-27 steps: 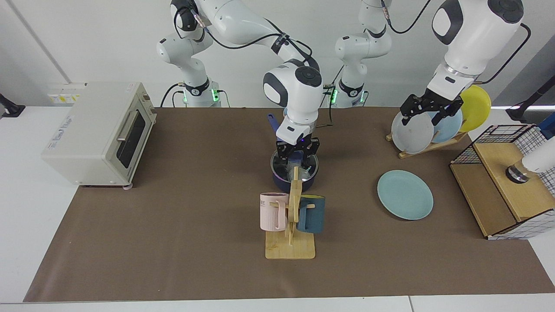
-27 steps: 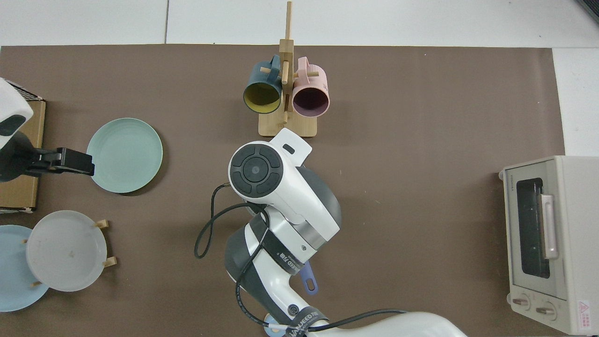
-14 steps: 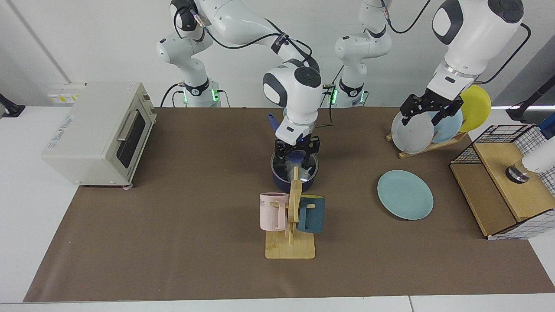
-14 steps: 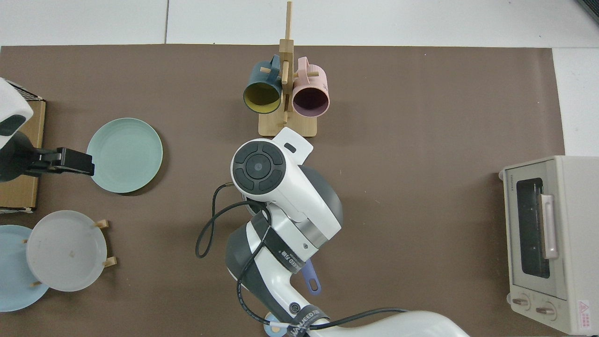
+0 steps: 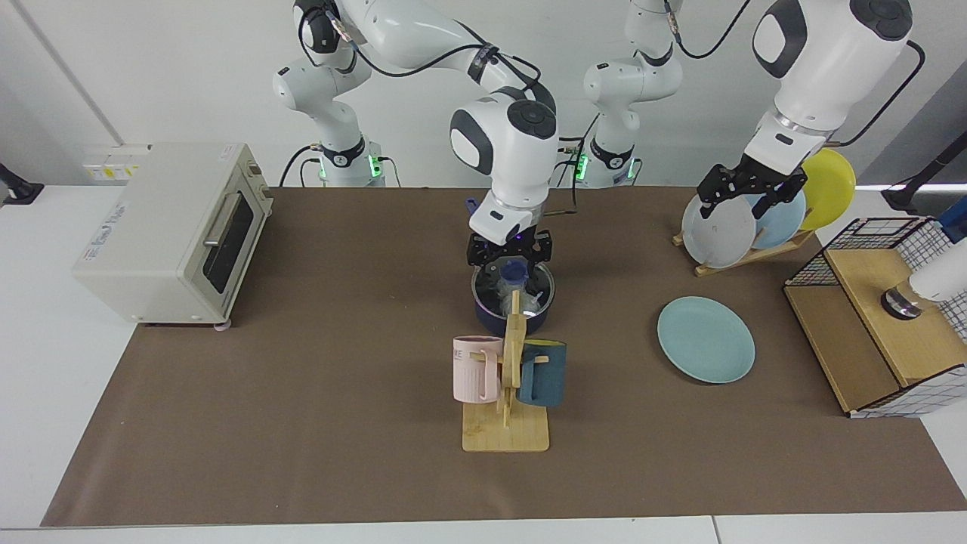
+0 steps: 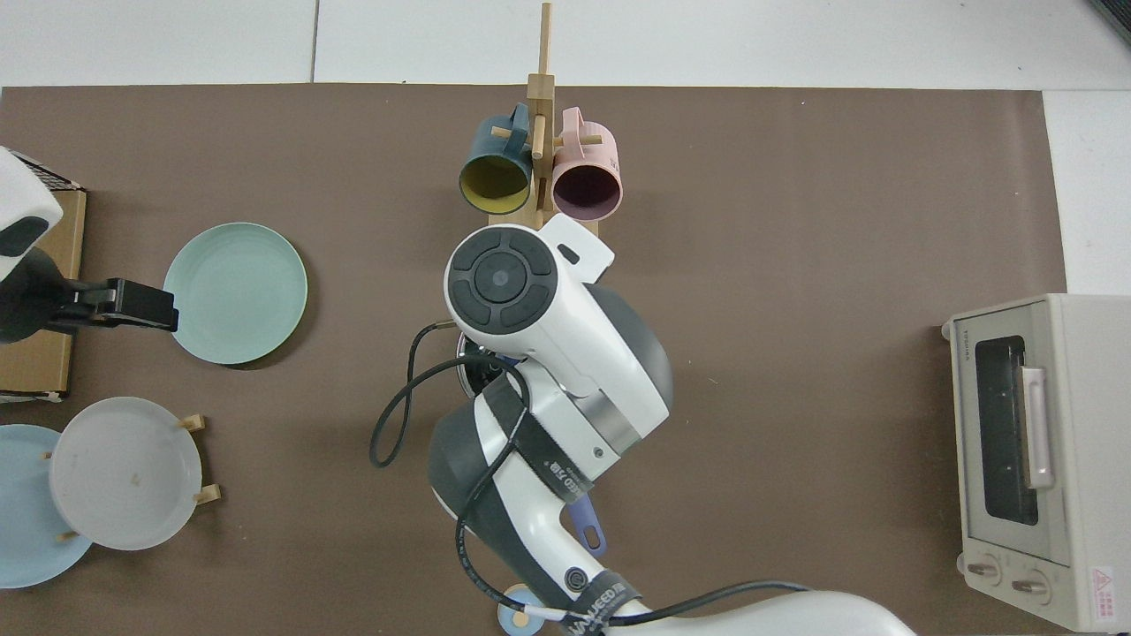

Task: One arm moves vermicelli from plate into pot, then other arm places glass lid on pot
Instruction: 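Open the right gripper and lift it away from the lid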

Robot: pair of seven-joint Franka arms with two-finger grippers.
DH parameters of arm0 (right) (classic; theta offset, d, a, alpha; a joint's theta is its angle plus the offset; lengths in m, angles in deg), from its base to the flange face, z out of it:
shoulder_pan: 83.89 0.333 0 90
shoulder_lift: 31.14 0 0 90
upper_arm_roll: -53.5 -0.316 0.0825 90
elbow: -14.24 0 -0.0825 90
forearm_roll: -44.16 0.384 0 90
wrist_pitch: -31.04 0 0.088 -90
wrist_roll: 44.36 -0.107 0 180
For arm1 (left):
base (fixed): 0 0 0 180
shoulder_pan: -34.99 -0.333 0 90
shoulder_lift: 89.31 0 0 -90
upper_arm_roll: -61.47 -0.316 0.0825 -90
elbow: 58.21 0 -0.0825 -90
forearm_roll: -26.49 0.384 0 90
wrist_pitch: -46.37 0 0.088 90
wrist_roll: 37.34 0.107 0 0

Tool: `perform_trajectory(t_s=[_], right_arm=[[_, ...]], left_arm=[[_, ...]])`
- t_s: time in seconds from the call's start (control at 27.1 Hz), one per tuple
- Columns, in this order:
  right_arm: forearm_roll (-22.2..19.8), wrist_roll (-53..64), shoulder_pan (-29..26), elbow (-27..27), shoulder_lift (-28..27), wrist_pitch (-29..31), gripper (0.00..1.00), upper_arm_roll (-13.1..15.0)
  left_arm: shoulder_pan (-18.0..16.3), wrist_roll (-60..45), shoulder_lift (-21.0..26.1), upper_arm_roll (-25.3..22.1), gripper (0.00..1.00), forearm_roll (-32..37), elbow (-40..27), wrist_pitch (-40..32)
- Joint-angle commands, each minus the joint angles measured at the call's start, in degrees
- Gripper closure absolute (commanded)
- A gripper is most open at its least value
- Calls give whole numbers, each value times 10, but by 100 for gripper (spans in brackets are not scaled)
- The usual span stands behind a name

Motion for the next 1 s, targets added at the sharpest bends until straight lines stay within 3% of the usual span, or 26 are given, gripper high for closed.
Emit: perform_trajectory(t_s=[0.0,0.44,0.63,0.96], right_arm=[[16,8,-28,-7,61,-27,1,13],[7,79,-166,-2,141,-83,1,18],[5,154,-231,-2,143,-82,1,18],[5,179,-335,12,143,-80,1,17]], left_arm=[[6,1,-5,-5,0,-4,-1,2],[6,1,-5,-5,0,-4,-1,2],[6,1,-5,-5,0,-4,-1,3],[6,1,-6,-5,0,-4,-1,3]])
